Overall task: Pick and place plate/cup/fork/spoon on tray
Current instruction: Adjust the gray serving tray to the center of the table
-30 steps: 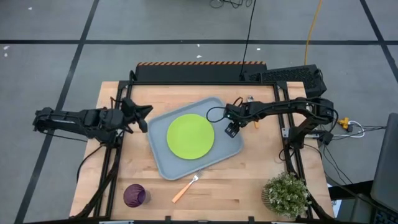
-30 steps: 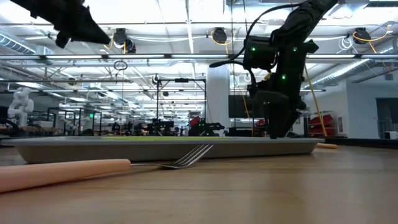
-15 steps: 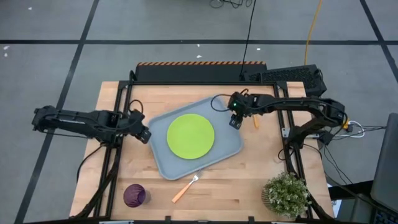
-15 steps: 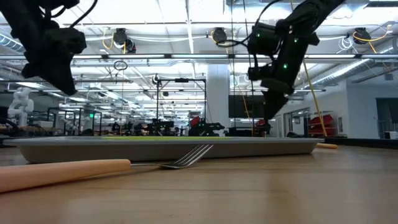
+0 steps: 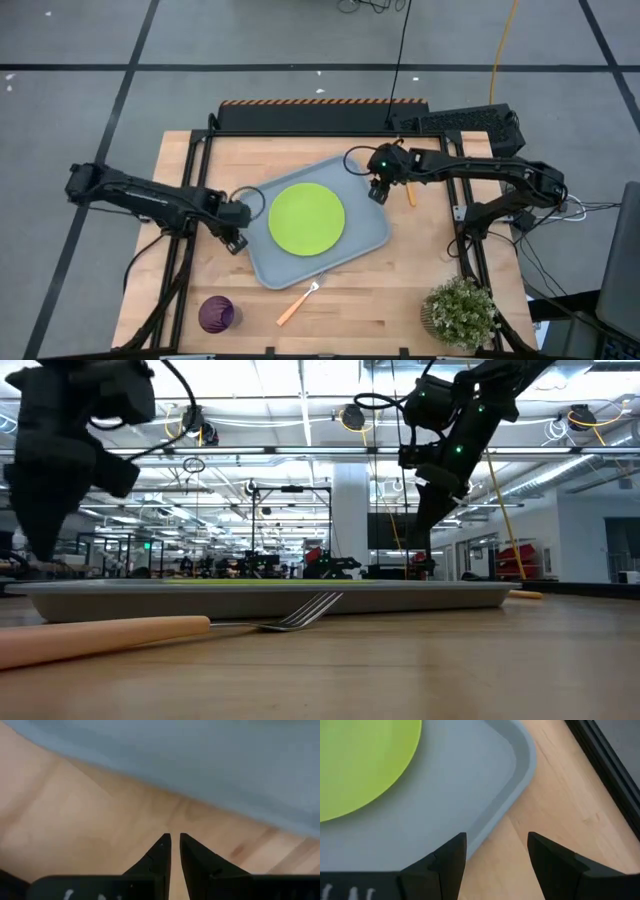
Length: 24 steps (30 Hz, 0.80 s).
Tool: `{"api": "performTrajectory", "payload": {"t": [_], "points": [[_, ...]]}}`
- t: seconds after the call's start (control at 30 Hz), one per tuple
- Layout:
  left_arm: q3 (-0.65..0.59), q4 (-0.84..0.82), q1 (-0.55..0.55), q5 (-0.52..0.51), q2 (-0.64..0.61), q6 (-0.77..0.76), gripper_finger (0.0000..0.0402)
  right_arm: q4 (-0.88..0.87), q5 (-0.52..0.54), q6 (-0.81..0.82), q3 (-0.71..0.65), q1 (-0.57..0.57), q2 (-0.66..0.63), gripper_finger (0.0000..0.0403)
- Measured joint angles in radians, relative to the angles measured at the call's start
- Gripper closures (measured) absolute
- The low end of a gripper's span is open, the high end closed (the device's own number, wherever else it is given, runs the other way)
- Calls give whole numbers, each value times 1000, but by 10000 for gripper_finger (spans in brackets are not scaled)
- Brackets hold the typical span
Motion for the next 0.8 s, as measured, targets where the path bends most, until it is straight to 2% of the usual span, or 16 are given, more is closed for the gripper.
{"api": "performTrajectory", "payload": {"t": [0.13, 0.33, 0.63, 0.8], "points": [[0, 8, -12, 20, 96, 83, 360, 2, 0, 5, 0, 13, 0, 200], [0, 17, 6, -105, 183, 197, 360, 6, 1, 5, 0, 17, 0, 200], [-13, 24, 93, -247, 212, 327, 360, 0, -1, 46, -3, 17, 0, 200], [-15, 31, 131, -279, 212, 305, 360, 51, -3, 112, -123, 37, 1, 200]]}}
